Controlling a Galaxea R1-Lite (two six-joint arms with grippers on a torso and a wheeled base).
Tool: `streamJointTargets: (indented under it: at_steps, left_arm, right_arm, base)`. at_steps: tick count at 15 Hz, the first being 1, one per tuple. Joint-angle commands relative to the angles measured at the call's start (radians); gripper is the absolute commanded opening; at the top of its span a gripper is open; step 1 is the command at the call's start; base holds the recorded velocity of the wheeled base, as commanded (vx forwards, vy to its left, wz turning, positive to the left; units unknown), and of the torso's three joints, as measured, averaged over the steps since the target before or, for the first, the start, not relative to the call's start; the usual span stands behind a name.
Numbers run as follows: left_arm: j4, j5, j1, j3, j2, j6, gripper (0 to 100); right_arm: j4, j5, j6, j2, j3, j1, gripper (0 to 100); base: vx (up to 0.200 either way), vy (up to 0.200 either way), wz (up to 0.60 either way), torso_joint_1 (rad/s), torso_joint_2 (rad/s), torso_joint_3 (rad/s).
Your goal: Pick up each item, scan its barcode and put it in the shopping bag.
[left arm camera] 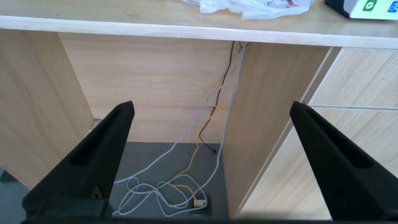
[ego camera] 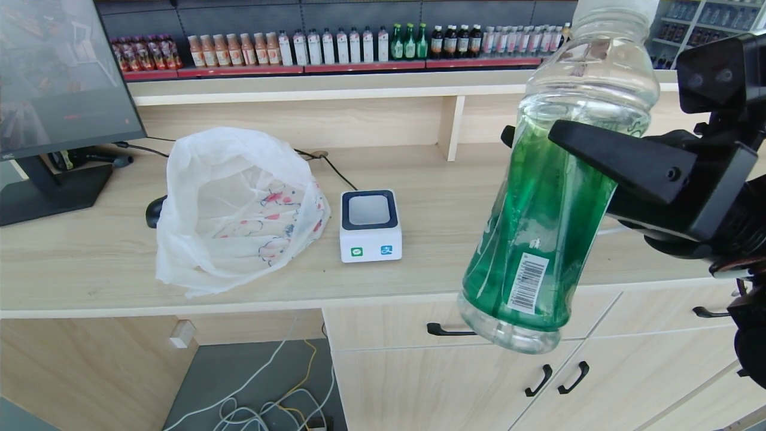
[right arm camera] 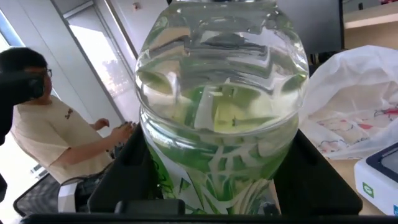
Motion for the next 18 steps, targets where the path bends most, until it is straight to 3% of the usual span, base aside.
streamJointTargets:
  at_steps: [1, 7, 11, 14, 18]
  left_arm:
    - [0.000, 0.002, 0.000, 0.000, 0.000, 0.000, 100]
    - [0.000, 0.002, 0.000, 0.000, 0.000, 0.000, 100]
    - [0.000, 0.002, 0.000, 0.000, 0.000, 0.000, 100]
    - [0.000, 0.002, 0.000, 0.000, 0.000, 0.000, 100]
    - [0.000, 0.000, 0.000, 0.000, 0.000, 0.000, 100]
  right_arm:
    - [-0.001, 0.000, -0.072, -0.001, 0.045, -0.038, 0]
    - [0.001, -0.030, -0.384, -0.024, 0.241, -0.088, 0]
    - [0.001, -0.193, -0.519, -0.041, 0.316, -0.087, 0]
    - [0.003, -0.362, -0.661, -0.102, 0.451, -0.081, 0]
    - [0.007, -0.684, -0.786, -0.131, 0.494, -0.084, 0]
  base:
    - [0.000, 0.000, 0.00, 0.000, 0.00, 0.000]
    - [0.000, 0.000, 0.00, 0.000, 0.00, 0.000]
    - [0.000, 0.000, 0.00, 0.000, 0.00, 0.000]
    - [0.000, 0.000, 0.00, 0.000, 0.00, 0.000]
    - [0.000, 0.000, 0.00, 0.000, 0.00, 0.000]
